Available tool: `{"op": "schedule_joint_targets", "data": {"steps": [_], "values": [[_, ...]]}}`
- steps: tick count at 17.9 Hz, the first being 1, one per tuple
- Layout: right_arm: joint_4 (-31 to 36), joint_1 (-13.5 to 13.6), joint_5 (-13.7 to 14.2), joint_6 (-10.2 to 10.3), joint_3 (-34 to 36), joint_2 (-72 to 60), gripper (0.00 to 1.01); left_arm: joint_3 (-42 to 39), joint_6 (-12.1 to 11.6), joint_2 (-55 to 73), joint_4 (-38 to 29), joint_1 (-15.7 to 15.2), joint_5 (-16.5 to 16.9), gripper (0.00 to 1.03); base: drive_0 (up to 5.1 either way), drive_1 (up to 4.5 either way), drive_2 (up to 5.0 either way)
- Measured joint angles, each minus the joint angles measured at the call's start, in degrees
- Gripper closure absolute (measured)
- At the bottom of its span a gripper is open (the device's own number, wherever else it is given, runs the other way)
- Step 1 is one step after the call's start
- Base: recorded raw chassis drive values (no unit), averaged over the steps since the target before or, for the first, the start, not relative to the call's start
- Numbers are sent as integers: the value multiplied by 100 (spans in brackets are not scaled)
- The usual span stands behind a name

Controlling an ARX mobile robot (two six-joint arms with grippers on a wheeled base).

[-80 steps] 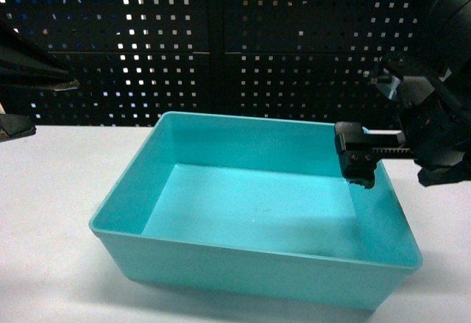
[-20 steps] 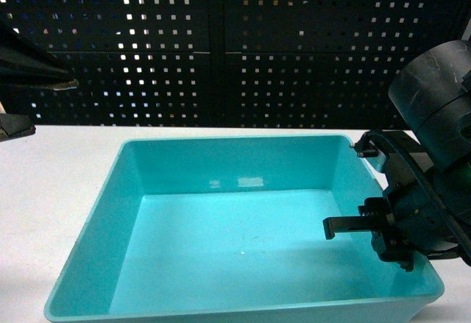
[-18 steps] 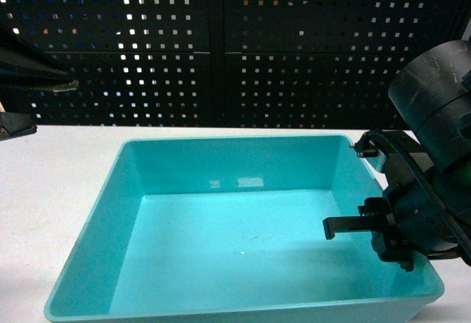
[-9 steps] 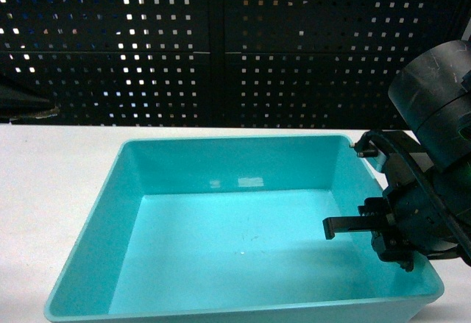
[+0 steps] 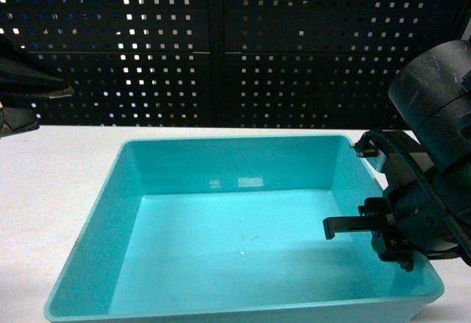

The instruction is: Stack blue boxes stably on right

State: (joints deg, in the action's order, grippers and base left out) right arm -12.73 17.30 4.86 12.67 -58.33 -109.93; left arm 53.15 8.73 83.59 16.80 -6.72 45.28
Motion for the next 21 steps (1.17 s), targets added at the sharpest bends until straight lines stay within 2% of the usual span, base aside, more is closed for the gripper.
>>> {"op": "schedule_joint_targets", "data": {"steps": [2, 3, 4, 5, 6, 7, 8, 9, 10, 11, 13, 15, 17, 19, 21], "values": [[0, 0, 0, 0, 0, 0, 99, 28, -39, 7, 138, 9, -46, 4, 0, 0, 0], [-2, 0, 0, 0, 0, 0, 99, 190, -136, 125, 549, 66, -111, 4, 0, 0, 0], [-2, 0, 2, 0, 0, 0, 99, 503, -350, 450, 907, 234, -415, 5, 0, 0, 0], [-2, 0, 2, 0, 0, 0, 99, 697, -654, 820, 890, 442, -905, 5, 0, 0, 0], [-2, 0, 0, 0, 0, 0, 99, 702, -966, 1121, 503, 627, -1438, 5, 0, 0, 0], [-2, 0, 0, 0, 0, 0, 99, 1016, -1325, 1596, 1152, 780, -1663, 5, 0, 0, 0], [0, 0, 0, 0, 0, 0, 99, 1287, -1530, 2000, 1453, 896, -1832, 5, 0, 0, 0], [0, 2, 0, 0, 0, 0, 99, 1386, -1646, 2306, 1099, 1029, -2225, 5, 0, 0, 0], [0, 0, -7, 0, 0, 0, 99, 1646, -1725, 2509, 1604, 1095, -2302, 5, 0, 0, 0], [0, 0, -7, 0, 0, 0, 99, 1993, -1781, 2726, 2293, 1141, -2330, 5, 0, 0, 0], [-2, 0, -7, 0, 0, 2, 99, 2417, -1759, 3080, 3126, 1198, -2494, 5, 0, 0, 0], [0, 0, -7, 0, 0, 2, 99, 2483, -1624, 3237, 3204, 1270, -2643, 5, 0, 0, 0], [0, 0, -4, 0, 0, 2, 99, 2656, -1355, 3261, 3097, 1421, -2874, 5, 0, 0, 0], [0, 0, -4, 0, 0, 2, 99, 2702, -1215, 3427, 3032, 1541, -3056, 5, 0, 0, 0], [0, 0, -9, 0, 0, 2, 99, 2702, -1196, 3484, 3016, 1547, -3163, 5, 0, 0, 0]]}}
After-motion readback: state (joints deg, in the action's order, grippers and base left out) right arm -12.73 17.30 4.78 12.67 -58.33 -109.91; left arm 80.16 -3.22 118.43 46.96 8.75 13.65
